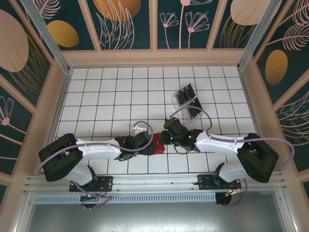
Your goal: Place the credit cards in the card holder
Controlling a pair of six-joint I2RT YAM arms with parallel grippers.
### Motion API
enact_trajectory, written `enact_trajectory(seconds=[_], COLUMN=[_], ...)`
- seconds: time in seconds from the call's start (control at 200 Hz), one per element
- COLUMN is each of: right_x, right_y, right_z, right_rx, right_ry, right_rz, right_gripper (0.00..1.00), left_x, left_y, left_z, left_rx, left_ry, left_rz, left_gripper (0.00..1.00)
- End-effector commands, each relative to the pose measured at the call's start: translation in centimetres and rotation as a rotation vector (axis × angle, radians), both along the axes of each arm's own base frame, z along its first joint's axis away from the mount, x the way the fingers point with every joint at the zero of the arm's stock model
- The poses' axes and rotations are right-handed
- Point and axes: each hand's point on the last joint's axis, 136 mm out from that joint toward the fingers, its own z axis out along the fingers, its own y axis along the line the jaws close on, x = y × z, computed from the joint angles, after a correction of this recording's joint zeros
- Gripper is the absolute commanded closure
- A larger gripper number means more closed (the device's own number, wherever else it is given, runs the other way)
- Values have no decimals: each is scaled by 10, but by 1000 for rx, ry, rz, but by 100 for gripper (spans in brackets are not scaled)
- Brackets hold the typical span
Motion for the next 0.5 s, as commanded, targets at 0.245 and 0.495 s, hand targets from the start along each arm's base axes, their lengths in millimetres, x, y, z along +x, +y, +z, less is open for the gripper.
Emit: enact_trajectory(seconds=[0.245,0.495], right_x=[-2,-2], right_y=[19,24], right_z=[-12,-23], right_rx=[59,58], right_ry=[43,61], right_rz=[22,21], right_gripper=[100,100], left_x=[-6,-7], left_y=[13,13], left_z=[-14,-14], left_rx=[42,39], left_ry=[27,27], left_rz=[12,10], left_gripper=[2,2])
